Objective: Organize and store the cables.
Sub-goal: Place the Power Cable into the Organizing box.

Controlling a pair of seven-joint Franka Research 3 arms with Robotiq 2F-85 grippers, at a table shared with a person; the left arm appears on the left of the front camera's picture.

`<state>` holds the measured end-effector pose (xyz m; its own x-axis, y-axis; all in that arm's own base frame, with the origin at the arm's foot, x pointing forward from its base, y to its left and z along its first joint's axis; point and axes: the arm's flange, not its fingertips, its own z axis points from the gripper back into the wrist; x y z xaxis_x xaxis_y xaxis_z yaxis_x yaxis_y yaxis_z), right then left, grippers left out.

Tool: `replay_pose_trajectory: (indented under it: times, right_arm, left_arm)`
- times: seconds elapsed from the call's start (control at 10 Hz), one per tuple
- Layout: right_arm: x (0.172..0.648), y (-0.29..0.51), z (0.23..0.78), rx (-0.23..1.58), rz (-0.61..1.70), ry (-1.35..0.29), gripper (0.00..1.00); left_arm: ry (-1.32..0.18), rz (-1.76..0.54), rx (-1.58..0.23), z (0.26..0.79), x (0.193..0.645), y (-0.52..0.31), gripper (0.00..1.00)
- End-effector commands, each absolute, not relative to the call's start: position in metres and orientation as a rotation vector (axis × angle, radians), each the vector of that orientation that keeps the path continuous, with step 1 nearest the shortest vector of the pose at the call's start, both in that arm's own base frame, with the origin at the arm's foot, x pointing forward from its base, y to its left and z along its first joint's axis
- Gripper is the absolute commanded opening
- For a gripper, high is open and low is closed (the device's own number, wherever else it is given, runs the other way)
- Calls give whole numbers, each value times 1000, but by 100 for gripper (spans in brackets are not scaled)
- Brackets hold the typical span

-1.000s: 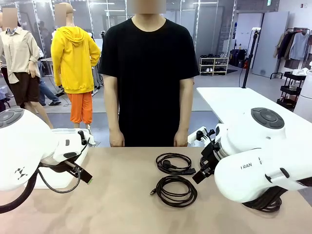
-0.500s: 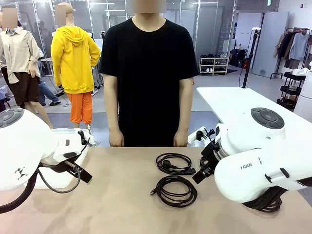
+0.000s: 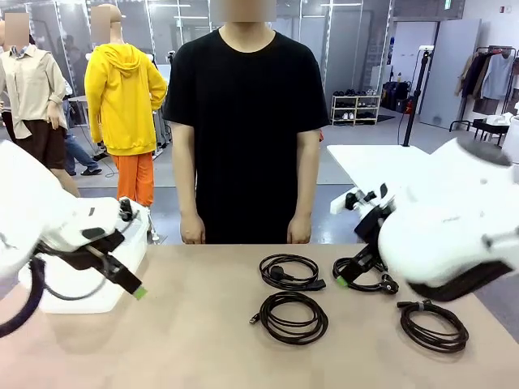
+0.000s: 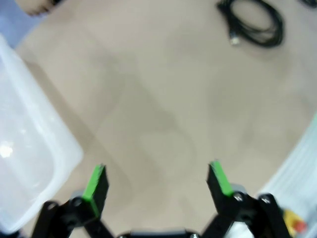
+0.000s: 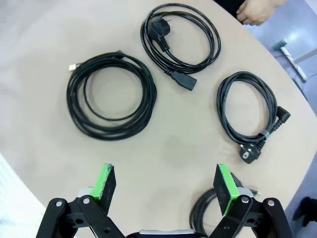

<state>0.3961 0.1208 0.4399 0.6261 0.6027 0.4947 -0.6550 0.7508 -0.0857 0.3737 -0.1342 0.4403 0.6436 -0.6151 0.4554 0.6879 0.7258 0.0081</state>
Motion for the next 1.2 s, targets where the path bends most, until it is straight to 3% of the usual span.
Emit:
replay_pose_trajectory:
  times: [0.0, 0.2, 0.7, 1.1]
  right_arm:
    - [385, 80, 480, 182, 789, -509, 100]
    - [359, 37, 507, 227, 788, -583, 100]
    - [278, -56, 532, 265, 625, -781, 100]
    - [244, -81, 524, 295, 571, -784, 100]
  left_arm:
    - [-405, -829, -238, 488, 353, -91, 100]
    - [-427, -908, -270, 519, 326, -53, 100]
    - [-660, -828, -330, 551, 282, 26, 100]
    - [-767, -810, -384, 550, 271, 58, 100]
